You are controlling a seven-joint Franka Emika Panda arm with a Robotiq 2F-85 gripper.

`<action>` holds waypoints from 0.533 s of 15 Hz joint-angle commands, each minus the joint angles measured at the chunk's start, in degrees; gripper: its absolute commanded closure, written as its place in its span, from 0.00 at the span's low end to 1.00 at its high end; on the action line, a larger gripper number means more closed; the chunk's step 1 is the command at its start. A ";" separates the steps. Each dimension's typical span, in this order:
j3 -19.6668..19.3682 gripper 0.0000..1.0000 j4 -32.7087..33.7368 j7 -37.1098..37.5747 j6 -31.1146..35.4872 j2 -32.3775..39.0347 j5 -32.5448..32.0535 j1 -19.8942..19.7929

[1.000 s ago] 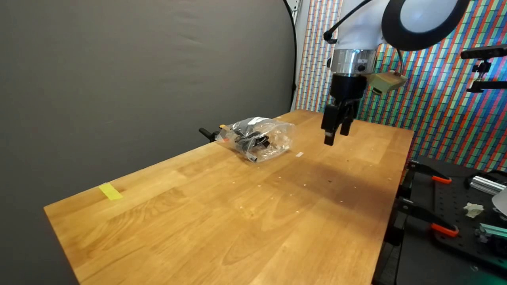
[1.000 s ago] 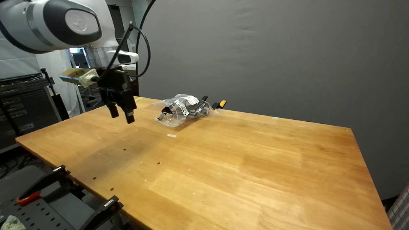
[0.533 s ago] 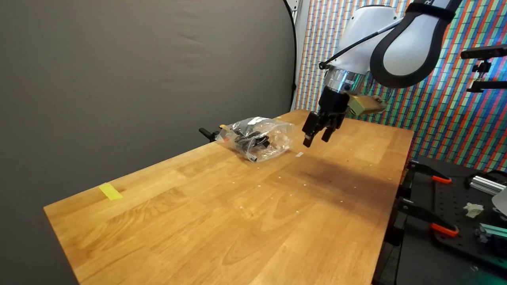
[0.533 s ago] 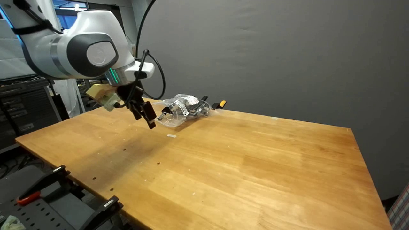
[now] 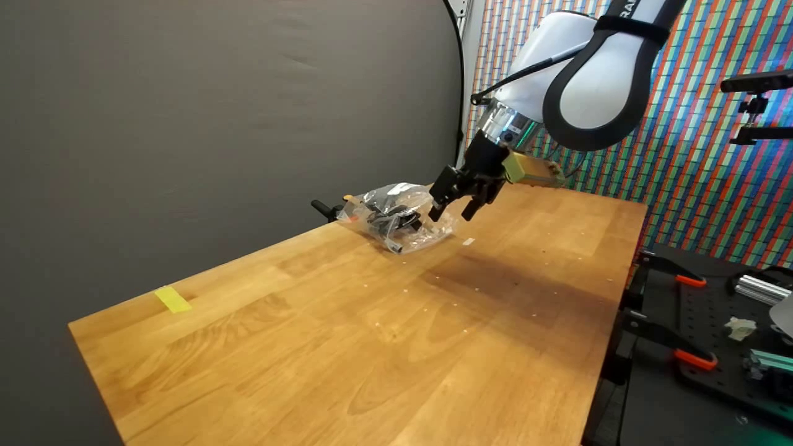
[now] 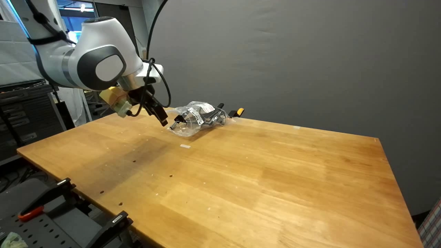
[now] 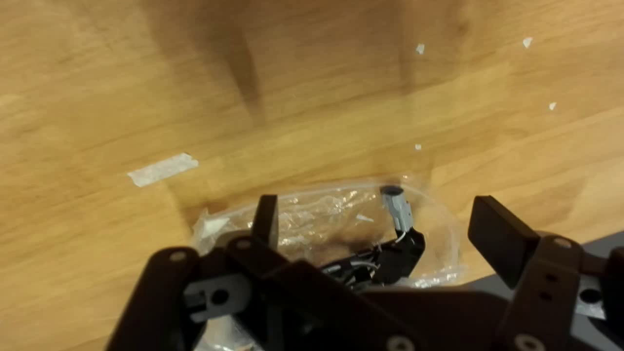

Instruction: Remove the object from the plastic bag

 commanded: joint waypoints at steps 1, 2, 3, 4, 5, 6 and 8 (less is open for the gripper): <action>0.38 0.00 5.34 -1.57 3.76 5.05 2.28 -1.17; 0.33 0.00 6.72 -1.81 3.76 6.57 2.19 -1.66; 0.71 0.00 7.92 -1.81 3.49 7.85 2.05 -2.38; 1.16 0.00 9.09 -1.94 3.20 9.35 1.74 -3.30; 1.66 0.00 10.24 -2.06 2.96 10.75 1.50 -4.21; 1.56 0.00 11.36 -2.37 2.86 12.15 1.50 -4.58; 0.91 0.00 13.27 -3.18 2.86 14.36 1.62 -4.91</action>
